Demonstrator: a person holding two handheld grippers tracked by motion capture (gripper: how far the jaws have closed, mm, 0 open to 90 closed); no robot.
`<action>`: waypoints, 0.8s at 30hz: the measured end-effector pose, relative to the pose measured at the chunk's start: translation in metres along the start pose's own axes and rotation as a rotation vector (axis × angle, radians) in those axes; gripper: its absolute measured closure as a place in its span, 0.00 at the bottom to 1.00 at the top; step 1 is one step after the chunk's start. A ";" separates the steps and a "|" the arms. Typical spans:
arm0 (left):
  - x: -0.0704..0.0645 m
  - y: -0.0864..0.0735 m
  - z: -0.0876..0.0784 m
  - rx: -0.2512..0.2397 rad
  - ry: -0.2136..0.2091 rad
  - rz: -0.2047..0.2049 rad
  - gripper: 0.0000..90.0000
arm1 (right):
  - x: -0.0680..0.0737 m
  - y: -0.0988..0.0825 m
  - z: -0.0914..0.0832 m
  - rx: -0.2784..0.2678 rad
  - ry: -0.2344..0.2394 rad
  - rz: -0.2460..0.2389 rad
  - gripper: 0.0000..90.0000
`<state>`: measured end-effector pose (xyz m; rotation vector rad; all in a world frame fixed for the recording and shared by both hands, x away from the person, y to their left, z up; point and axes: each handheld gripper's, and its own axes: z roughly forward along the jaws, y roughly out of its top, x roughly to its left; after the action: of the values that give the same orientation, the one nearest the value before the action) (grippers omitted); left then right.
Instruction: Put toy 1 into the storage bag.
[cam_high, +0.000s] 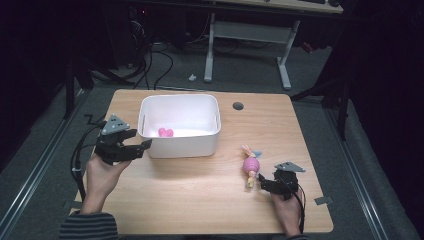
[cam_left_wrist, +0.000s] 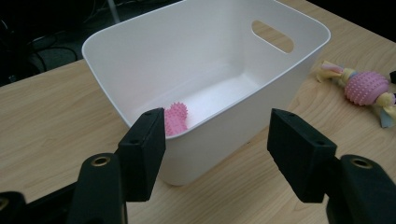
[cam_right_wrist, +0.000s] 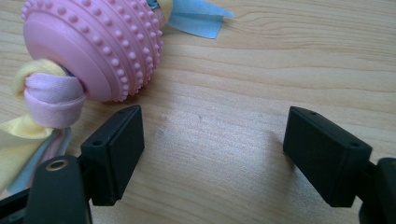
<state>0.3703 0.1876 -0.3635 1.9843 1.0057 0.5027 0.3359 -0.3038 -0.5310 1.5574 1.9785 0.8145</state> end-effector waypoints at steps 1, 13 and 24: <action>0.000 -0.001 -0.001 -0.004 -0.001 -0.006 0.42 | 0.000 0.000 0.000 0.000 0.000 0.000 0.23; 0.002 -0.021 0.004 -0.004 -0.004 -0.042 0.42 | 0.000 0.000 0.000 0.000 -0.001 -0.001 0.23; -0.004 -0.044 0.017 0.009 -0.027 -0.074 0.42 | 0.000 0.000 0.000 0.000 -0.001 0.000 0.23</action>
<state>0.3580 0.1906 -0.4094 1.9491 1.0617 0.4305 0.3359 -0.3038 -0.5311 1.5571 1.9780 0.8137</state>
